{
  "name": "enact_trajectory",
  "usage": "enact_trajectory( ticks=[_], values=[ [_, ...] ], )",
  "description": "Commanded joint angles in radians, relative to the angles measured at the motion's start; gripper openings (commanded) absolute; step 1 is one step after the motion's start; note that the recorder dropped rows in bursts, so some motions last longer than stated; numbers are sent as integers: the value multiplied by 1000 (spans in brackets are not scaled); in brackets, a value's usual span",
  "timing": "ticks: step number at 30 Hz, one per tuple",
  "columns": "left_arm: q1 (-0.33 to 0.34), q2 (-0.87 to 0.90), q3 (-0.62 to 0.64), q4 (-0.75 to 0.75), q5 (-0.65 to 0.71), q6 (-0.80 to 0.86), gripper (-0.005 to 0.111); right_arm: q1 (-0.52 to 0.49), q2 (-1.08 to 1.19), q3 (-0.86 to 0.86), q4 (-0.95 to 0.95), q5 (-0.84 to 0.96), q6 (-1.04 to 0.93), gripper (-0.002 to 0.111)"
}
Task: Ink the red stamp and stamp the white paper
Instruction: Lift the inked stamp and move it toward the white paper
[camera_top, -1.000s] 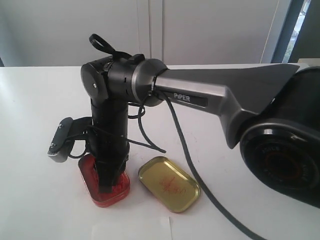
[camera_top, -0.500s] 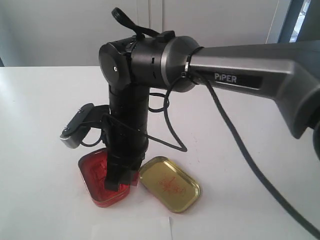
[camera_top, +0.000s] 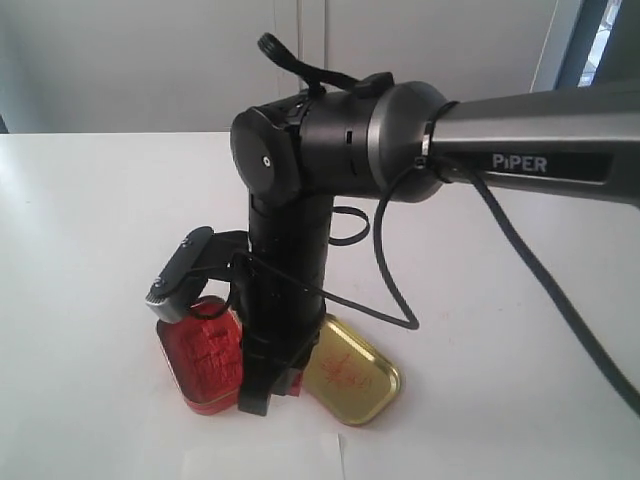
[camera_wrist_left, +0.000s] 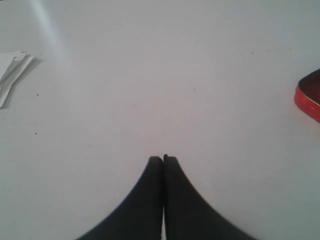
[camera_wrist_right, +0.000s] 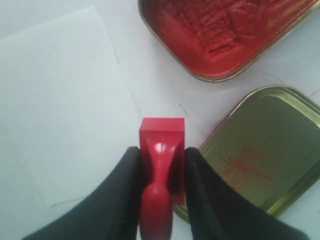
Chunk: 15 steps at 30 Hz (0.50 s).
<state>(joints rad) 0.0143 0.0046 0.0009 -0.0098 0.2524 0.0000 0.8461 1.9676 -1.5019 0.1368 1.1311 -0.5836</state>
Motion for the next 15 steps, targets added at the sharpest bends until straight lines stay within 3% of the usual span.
enact_trajectory(
  ticks=[1,15],
  values=[
    [-4,-5,-1,-12,2,0,0,29,-14,37,9,-39,5,0],
    [-4,-5,-1,-12,2,0,0,110,-14,51,3,-68,5,0]
  ],
)
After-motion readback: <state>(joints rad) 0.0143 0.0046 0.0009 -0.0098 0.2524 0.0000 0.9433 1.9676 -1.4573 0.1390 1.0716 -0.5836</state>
